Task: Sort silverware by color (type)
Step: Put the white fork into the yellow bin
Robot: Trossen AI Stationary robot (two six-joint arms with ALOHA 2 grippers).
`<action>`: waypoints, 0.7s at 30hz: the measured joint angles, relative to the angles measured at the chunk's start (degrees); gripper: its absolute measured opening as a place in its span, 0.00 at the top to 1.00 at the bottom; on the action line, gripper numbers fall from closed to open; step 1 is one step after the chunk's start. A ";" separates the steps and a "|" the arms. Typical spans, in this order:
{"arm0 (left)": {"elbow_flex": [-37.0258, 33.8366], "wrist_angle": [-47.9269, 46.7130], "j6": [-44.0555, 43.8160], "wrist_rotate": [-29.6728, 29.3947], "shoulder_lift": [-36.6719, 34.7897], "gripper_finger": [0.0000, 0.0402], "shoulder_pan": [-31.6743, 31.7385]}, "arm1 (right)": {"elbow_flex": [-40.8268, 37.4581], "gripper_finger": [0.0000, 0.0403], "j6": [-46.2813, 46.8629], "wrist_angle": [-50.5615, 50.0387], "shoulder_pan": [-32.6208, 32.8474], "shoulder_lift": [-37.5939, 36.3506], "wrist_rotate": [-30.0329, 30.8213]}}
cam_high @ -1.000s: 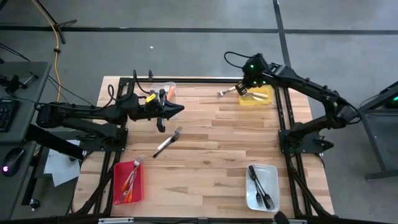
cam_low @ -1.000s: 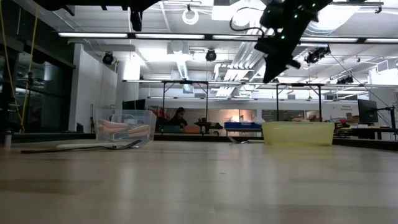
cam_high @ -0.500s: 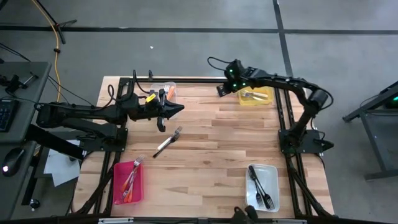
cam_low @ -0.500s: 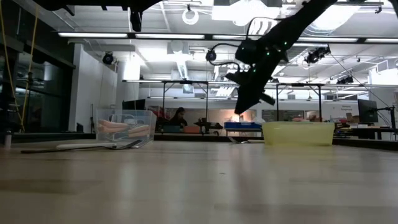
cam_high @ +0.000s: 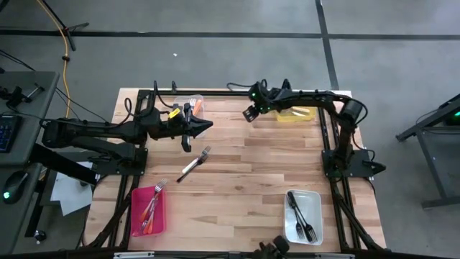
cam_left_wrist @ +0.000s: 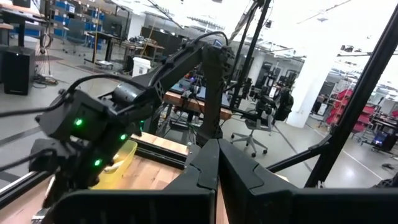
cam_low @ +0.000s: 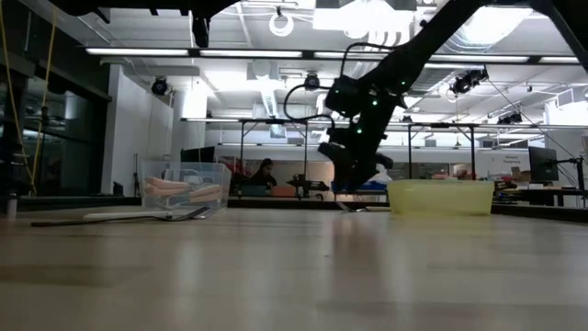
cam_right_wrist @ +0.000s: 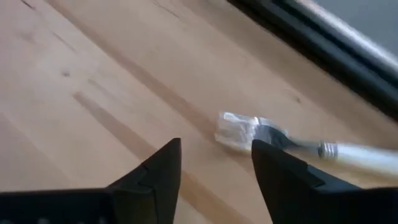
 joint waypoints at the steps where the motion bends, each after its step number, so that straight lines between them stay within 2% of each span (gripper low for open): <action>1: 0.00 0.00 -0.02 -0.04 0.00 1.00 0.00 | 1.00 0.55 -0.77 -0.37 0.51 0.84 1.09; 7: 0.00 -0.01 -1.95 -1.46 0.00 1.00 0.00 | 9.45 0.55 -3.97 -6.28 3.20 6.51 11.08; 13: 0.00 0.02 -3.07 -1.49 0.00 1.00 -0.02 | 16.08 0.55 -4.04 -14.52 2.98 10.46 11.48; 21: 0.00 0.01 -4.53 -1.49 0.00 1.00 -0.02 | 16.23 0.55 -4.01 -18.10 3.09 11.06 12.64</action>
